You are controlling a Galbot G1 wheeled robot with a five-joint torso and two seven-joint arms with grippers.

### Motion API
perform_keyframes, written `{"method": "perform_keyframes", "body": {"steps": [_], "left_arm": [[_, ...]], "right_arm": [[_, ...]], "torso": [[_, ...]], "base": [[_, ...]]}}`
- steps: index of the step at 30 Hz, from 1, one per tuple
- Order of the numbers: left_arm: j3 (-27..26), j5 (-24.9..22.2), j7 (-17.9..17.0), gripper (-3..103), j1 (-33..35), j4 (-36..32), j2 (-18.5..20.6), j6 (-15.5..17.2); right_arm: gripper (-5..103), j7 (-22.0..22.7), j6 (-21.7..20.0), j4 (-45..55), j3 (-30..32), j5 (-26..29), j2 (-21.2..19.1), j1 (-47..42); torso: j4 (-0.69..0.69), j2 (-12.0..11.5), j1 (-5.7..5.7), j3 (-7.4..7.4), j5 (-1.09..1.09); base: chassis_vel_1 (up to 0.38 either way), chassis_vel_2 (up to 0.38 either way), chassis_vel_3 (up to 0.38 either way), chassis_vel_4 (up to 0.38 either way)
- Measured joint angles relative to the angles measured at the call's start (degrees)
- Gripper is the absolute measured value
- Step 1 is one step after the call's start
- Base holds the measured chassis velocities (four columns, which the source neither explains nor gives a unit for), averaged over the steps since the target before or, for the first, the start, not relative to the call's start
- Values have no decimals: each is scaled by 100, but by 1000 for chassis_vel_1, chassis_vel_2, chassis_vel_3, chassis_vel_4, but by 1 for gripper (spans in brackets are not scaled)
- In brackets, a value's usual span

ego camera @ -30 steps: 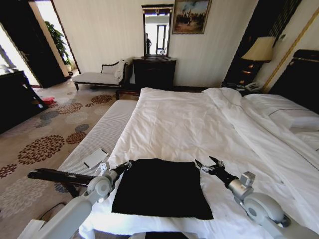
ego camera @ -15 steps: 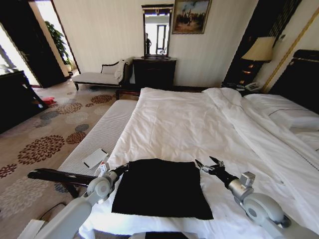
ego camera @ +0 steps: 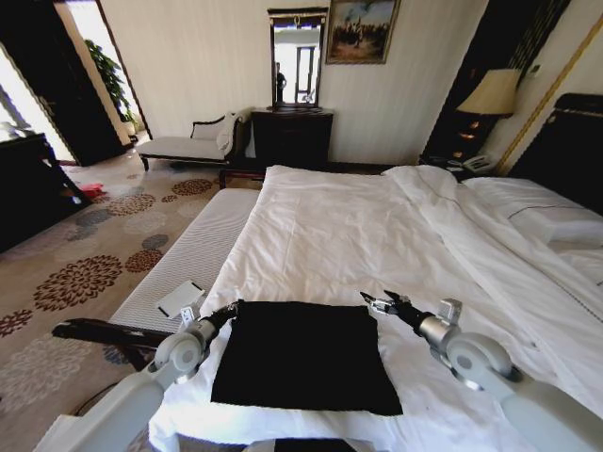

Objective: Fold the clothes on the bed.

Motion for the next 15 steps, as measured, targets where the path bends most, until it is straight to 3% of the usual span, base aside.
{"method": "perform_keyframes", "body": {"steps": [7, 15], "left_arm": [[30, 134, 30, 1, 84, -62, -74, -21], [54, 274, 92, 1, 156, -102, -106, -34]], "right_arm": [[100, -500, -354, -545, -574, 181, -287, 629], [100, -573, -408, -847, -1036, 122, -194, 1041]], "torso": [[-1, 0, 0, 0, 1], [-1, 0, 0, 0, 1]], "base": [[0, 0, 0, 0], [0, 0, 0, 0]]}}
